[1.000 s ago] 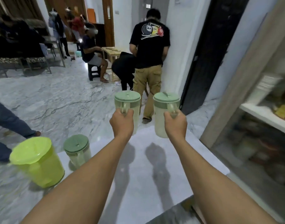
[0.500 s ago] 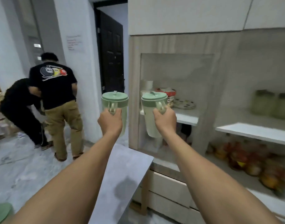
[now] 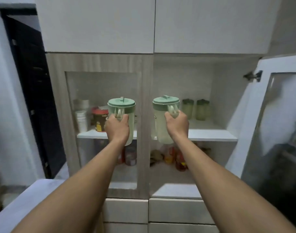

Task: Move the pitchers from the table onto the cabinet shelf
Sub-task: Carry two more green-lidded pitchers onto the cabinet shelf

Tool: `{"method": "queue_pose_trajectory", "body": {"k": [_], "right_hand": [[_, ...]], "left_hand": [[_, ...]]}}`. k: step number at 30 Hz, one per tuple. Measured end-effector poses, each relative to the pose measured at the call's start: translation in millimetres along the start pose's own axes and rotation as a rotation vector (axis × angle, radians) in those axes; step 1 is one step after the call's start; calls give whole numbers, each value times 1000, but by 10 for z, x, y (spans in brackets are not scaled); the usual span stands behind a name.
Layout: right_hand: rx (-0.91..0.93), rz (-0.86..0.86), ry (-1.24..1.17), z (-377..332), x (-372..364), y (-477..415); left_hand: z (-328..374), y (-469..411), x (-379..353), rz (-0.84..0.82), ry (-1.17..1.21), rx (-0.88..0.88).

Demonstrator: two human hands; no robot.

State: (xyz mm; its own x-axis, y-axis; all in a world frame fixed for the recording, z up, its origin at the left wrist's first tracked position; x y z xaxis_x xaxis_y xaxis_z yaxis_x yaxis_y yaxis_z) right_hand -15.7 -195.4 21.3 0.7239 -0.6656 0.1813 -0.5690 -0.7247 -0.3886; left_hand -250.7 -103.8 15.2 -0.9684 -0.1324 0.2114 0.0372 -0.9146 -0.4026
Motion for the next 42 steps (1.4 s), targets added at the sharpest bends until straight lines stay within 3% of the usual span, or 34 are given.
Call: {"method": "queue_pose_trajectory", "body": {"k": [9,17,34,42], "right_hand": [[20,107,61,344,1163,-618],[-9,124,44,785,1641,-1132],[-55,140,63,1644,1345,-2660],[-61,89,52,2291,1027,-3594]], "left_hand": [[481,42,-1463,-135,135,-25],[582,-67,-2384,-190,188,0],[39,-1266,-3732,-221,153,45],[-385,-2017,-4334,-123,140,97]]}}
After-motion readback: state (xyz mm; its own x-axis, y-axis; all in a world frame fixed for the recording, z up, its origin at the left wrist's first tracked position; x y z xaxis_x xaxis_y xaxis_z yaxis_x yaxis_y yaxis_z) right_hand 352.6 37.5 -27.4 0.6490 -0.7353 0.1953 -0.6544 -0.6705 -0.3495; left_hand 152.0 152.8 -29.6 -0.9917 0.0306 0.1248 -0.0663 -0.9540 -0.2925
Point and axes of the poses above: each hand's wrist, its own y-axis away from the middle knuckle, its own x-axis out of the back of the hand, z = x × y, the point moved 7 cm from there along -y, towards the middle knuckle, and after that the axes turned 12 degrees about -z, right-handed, at the moved point
